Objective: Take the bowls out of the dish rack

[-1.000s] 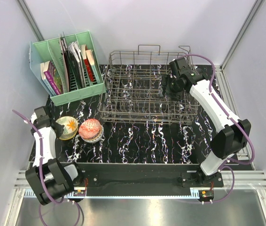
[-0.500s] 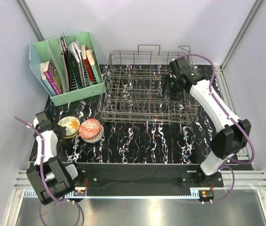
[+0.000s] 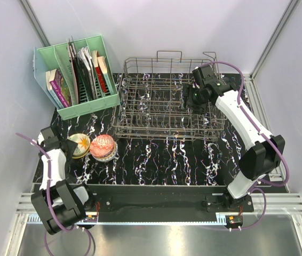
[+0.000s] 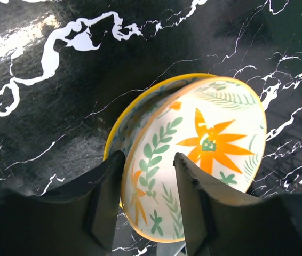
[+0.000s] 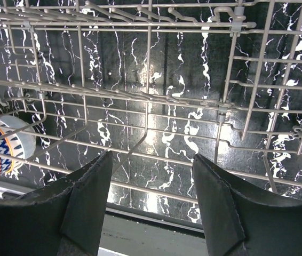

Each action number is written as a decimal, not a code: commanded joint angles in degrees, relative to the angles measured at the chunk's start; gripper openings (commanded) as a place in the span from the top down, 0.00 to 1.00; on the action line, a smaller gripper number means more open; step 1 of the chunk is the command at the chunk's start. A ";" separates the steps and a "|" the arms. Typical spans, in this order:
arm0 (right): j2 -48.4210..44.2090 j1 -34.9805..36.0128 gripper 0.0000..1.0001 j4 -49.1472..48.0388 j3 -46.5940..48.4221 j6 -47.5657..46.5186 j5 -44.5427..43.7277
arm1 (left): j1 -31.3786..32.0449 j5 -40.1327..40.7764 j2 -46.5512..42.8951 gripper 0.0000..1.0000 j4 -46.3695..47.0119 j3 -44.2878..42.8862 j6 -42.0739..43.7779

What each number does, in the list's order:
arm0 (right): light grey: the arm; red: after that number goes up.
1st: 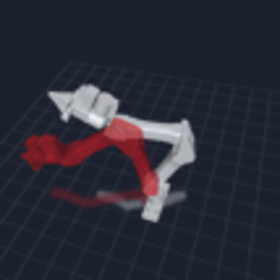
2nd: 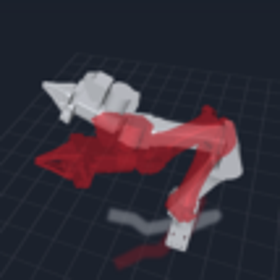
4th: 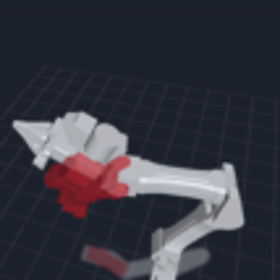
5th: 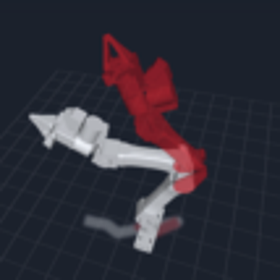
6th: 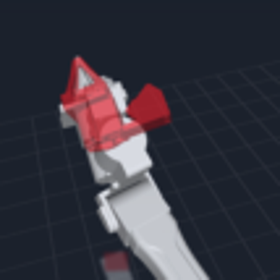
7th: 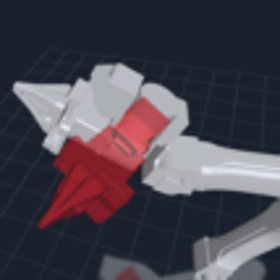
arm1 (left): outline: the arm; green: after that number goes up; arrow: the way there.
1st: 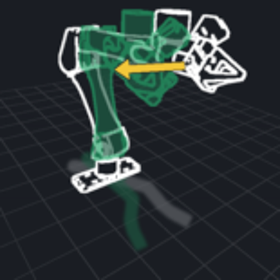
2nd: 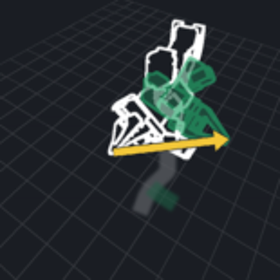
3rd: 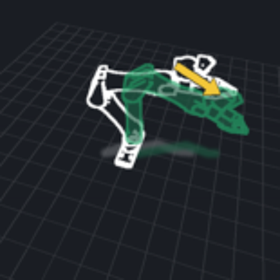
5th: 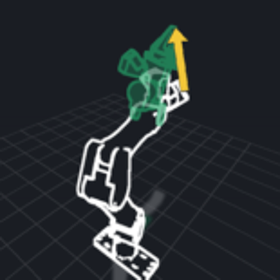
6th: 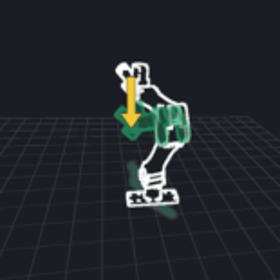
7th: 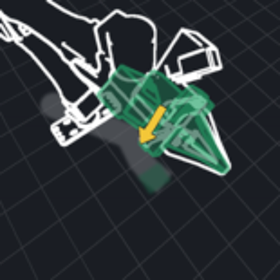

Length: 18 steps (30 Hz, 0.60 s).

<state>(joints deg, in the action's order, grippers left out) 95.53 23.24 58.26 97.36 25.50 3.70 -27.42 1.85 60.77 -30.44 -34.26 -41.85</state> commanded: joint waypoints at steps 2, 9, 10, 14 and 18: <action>-1.04 -0.22 0.31 -1.31 0.81 -0.45 1.22 | -0.27 -0.97 -1.10 0.47 -1.38 -4.49 0.71; -0.95 -0.31 0.30 -1.31 0.99 -0.45 1.48 | -0.27 -1.58 -0.92 0.37 -0.15 -5.38 0.89; -0.78 -0.31 0.30 -1.31 0.99 -0.45 1.48 | -0.27 -1.58 -0.92 0.36 -0.24 -5.38 0.89; -0.78 -0.31 0.30 -1.31 0.72 -0.36 1.66 | -0.27 -2.98 -0.74 0.30 0.11 -4.76 1.24; -0.69 -0.31 0.30 -1.31 0.55 -0.36 1.74 | -0.27 -4.04 -1.18 0.28 -0.76 -4.85 2.47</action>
<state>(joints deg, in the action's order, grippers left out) 95.53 23.24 58.15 97.36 25.52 4.21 -27.46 -0.03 60.73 -31.99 -37.01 -41.30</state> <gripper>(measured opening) 0.695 0.712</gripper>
